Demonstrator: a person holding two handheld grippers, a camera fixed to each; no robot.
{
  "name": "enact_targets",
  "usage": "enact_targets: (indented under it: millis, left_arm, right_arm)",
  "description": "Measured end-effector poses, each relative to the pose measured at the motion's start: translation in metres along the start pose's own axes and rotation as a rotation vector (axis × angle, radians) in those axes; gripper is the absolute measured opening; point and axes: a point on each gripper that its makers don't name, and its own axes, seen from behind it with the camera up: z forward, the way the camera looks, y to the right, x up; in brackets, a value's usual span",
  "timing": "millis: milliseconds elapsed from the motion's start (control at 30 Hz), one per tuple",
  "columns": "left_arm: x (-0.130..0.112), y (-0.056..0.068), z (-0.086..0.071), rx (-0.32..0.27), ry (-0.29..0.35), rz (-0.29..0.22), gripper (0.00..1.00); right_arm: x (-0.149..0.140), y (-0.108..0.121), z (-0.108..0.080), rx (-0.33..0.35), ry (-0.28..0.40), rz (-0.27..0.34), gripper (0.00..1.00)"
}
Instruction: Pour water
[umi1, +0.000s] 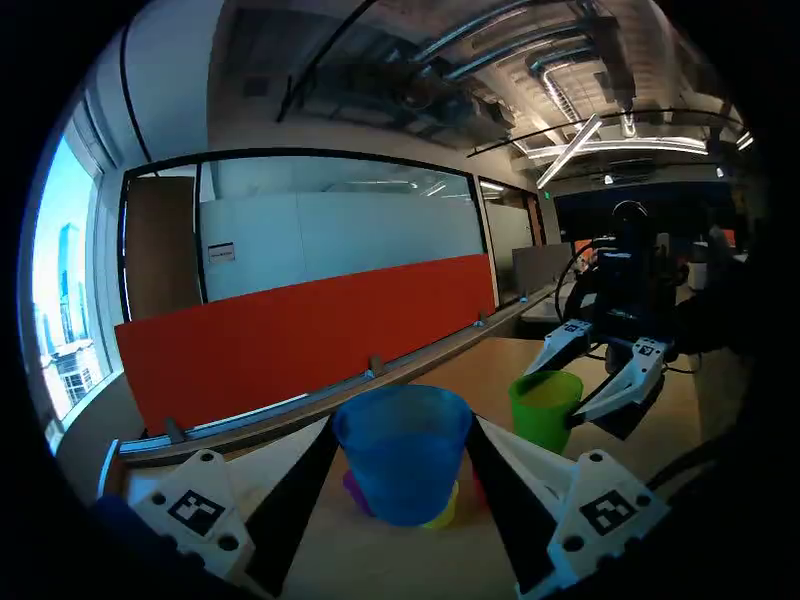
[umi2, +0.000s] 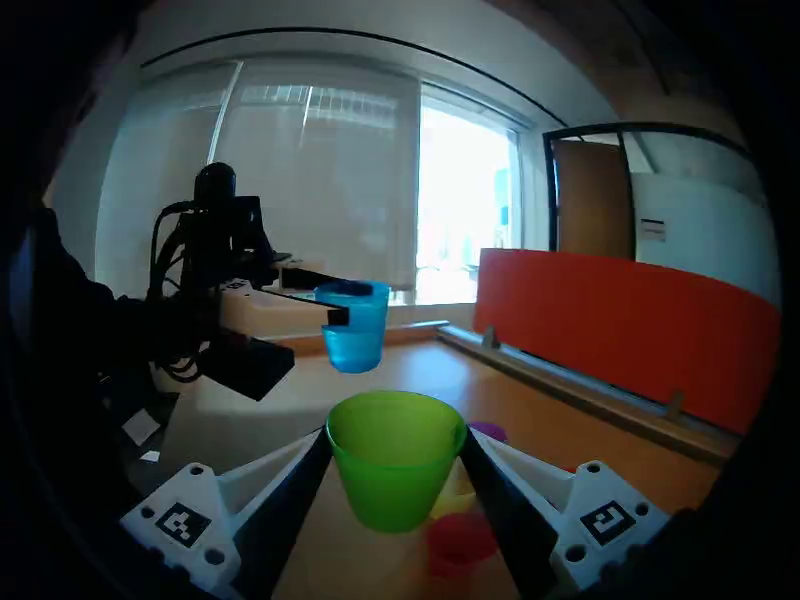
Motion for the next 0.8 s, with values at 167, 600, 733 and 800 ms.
enact_targets:
  millis: [167, 600, 733, 800]
  left_arm:
    - [0.004, 0.002, 0.0, -0.005, 0.003, 0.019, 0.87]
    - [0.011, 0.004, 0.004, -0.015, 0.008, 0.093, 0.87]
    - [0.015, 0.002, 0.004, -0.007, 0.017, 0.11, 0.87]
    - [0.017, 0.001, 0.005, -0.005, 0.02, 0.117, 0.87]
  right_arm:
    - [-0.002, -0.003, 0.004, 0.023, -0.001, 0.005, 0.93]
    - [-0.013, -0.016, 0.013, 0.082, -0.024, -0.002, 0.93]
    - [-0.013, -0.019, 0.015, 0.095, -0.027, -0.002, 0.93]
    - [-0.013, -0.021, 0.016, 0.1, -0.029, -0.003, 0.93]
